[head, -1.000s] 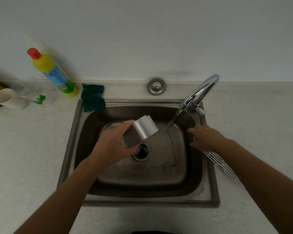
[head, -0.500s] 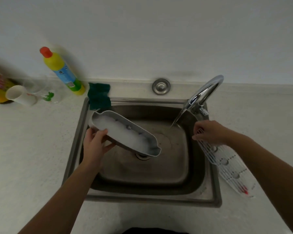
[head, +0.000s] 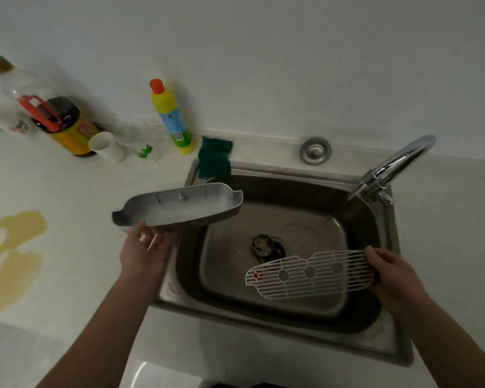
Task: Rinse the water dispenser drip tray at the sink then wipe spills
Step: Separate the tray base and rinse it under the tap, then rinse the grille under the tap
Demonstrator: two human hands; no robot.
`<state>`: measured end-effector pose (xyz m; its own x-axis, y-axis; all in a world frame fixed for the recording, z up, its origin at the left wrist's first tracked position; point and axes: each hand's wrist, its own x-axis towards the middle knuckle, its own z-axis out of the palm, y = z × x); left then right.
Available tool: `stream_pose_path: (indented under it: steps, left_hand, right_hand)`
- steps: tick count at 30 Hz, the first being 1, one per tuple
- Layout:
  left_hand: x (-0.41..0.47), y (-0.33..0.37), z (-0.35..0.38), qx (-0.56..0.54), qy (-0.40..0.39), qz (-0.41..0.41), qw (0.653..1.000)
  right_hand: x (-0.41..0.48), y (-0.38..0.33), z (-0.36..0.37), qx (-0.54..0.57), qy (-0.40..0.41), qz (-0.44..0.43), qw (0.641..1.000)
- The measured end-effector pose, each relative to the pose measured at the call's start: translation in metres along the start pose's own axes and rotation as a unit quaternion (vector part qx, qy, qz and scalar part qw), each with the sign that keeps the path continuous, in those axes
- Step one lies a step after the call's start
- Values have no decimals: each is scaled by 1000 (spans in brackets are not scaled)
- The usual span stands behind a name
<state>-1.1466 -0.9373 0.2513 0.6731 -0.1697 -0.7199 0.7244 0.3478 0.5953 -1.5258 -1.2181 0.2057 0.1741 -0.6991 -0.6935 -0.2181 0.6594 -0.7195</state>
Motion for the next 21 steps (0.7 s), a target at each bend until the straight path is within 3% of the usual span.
stream_pose_path:
  steps: [7,10,15,21]
  left_hand:
    - [44,26,-6,-38,24,22,999]
    - [56,31,-15,58,56,53,995]
    - [60,39,-23,125,151,52,979]
    - [51,38,-20,116,163,34,979]
  right_hand:
    - [-13,24,36,132,17,24,991]
    - [-19,21,48,134,15,19,991]
    - [-30,14,65,141,13,7,990]
    - [-38,12,72,143,12,-3,990]
